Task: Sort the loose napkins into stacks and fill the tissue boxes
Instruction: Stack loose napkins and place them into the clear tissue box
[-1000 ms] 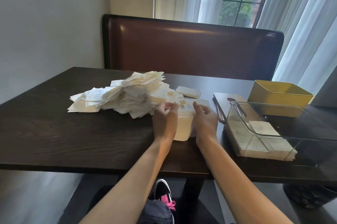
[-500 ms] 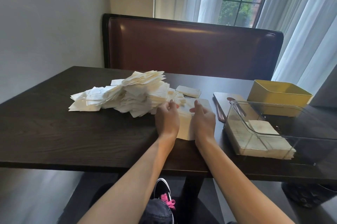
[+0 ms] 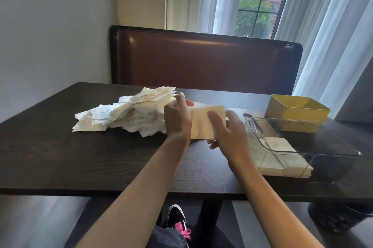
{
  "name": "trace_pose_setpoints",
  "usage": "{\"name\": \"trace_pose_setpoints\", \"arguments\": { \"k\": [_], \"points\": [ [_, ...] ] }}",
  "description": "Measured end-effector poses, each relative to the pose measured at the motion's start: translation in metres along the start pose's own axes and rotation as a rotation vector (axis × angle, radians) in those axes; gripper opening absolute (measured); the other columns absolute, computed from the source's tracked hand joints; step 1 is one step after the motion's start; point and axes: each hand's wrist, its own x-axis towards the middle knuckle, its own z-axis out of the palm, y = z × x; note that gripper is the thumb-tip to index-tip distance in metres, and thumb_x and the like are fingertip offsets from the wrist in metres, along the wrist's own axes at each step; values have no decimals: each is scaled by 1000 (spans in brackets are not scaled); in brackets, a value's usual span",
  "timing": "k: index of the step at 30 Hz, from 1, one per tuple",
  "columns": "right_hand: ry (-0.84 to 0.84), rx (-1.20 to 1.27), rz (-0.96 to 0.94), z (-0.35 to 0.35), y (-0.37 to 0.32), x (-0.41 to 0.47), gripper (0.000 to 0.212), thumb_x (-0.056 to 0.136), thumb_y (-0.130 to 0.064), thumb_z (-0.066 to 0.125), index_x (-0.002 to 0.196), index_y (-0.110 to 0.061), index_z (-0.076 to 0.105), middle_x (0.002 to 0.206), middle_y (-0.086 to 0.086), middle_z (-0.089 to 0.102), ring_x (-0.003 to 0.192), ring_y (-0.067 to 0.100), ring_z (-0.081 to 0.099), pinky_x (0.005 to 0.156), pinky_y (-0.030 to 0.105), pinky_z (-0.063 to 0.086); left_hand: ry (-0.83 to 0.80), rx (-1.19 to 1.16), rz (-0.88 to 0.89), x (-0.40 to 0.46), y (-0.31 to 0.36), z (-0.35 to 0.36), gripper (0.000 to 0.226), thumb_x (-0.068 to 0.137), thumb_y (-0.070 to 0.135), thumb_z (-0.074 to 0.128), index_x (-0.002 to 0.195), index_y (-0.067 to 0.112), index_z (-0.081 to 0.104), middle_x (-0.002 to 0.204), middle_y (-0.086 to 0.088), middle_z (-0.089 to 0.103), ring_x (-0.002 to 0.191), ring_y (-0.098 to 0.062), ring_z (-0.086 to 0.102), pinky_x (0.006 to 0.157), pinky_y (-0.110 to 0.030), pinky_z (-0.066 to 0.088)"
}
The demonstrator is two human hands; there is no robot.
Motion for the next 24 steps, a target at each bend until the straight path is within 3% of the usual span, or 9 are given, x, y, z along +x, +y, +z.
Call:
{"name": "trace_pose_setpoints", "arguments": {
  "k": [4,7,9,13,18,21,24],
  "points": [
    [120,-89,-52,-25,-18,10,29,98,-41,53,100,-15,63,79,7,66,48,8,59,41,20,44,-215,7,40,-18,14,3,49,104,44,43,77,10,67,69,-4,66,61,-16,64,58,-24,47],
    [151,-106,-13,-47,-30,21,34,96,-46,53,89,-15,66,70,5,65,45,8,57,42,25,43,-452,76,105,-28,21,4,37,99,45,56,87,12,68,70,-2,63,57,-10,61,50,-20,47],
    [150,-114,29,-62,-36,30,40,95,-47,54,84,-11,68,63,4,61,44,10,53,43,26,41,-589,118,147,-29,23,7,25,96,34,65,100,10,71,82,-2,69,69,-12,66,54,-24,51],
    [35,-150,132,-91,-45,41,47,92,-51,57,88,-6,72,65,9,60,45,12,49,46,26,38,-782,91,65,-29,25,19,30,96,16,66,118,-3,64,101,-17,71,86,-26,69,69,-39,59],
    [-46,-186,107,-117,-49,41,29,95,-40,59,94,-13,72,90,17,71,62,16,62,50,27,50,-847,-7,-8,-39,28,41,30,99,12,59,126,-1,59,103,-18,67,83,-25,67,62,-35,58],
    [82,-95,152,-122,-47,41,24,96,-35,60,83,-15,65,84,10,67,60,12,61,46,21,51,-765,-153,-147,-48,25,55,29,100,30,57,119,9,62,106,-13,67,89,-22,68,72,-35,58],
    [166,85,241,-127,-42,41,21,97,-37,60,84,-20,57,87,3,62,72,17,63,51,18,54,-705,-370,-402,-57,18,62,45,97,49,55,122,12,57,115,-15,63,96,-26,67,75,-37,58]
  ]
}}
